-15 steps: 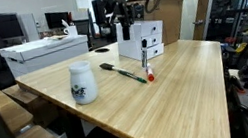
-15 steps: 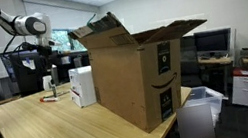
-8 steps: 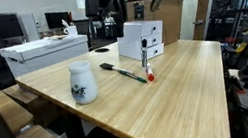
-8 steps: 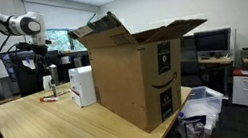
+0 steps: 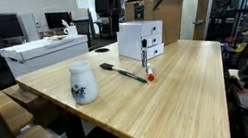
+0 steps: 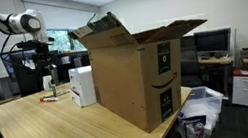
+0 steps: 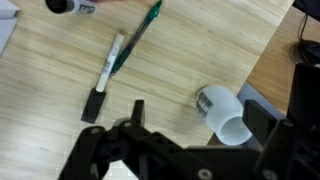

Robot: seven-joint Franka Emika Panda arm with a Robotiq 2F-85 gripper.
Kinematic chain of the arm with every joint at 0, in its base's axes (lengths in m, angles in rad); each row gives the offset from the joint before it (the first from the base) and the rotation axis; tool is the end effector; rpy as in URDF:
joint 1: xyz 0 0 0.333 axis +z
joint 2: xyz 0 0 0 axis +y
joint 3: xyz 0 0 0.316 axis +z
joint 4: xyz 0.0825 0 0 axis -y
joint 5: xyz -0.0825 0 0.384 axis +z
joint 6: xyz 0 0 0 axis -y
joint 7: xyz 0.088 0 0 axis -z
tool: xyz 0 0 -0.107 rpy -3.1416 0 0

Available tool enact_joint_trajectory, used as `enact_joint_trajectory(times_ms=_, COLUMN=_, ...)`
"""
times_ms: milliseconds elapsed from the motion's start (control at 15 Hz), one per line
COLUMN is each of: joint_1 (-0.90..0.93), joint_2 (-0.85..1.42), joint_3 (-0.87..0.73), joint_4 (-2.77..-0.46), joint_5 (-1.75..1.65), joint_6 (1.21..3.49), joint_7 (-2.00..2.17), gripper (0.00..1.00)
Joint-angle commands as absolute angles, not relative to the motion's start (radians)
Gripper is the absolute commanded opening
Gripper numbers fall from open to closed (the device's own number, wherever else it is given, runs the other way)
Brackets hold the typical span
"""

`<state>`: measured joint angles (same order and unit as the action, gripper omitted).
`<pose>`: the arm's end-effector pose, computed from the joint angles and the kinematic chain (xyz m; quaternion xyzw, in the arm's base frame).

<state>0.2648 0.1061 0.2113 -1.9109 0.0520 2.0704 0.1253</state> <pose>0.5254 0.2703 0.4465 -0.9858 -0.1618 -0.0164 0.0409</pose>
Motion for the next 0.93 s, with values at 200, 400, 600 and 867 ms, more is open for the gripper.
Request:
enact_joint_trajectory(times_ms=200, joint_1=0.195, joint_2=-0.008, joint_3=0.158, joint_4=-1.939, joint_5=-0.045, joint_6=2.057, joint_7=0.068, gripper=1.0)
enact_joint_trajectory(times_ms=400, joint_1=0.17, joint_2=-0.047, joint_3=0.14, joint_4=-1.954, joint_5=-0.031, joint_6=2.052, joint_7=0.032, gripper=1.0)
enact_joint_trajectory(times_ms=600, joint_1=0.148, joint_2=-0.094, joint_3=0.12, joint_4=-1.976, joint_5=-0.022, joint_6=2.031, joint_7=-0.006, gripper=1.0)
enact_joint_trajectory(times_ms=867, joint_1=0.125, joint_2=-0.183, joint_3=0.1, joint_4=-2.048, joint_5=-0.036, joint_6=2.005, joint_7=0.024, gripper=1.0)
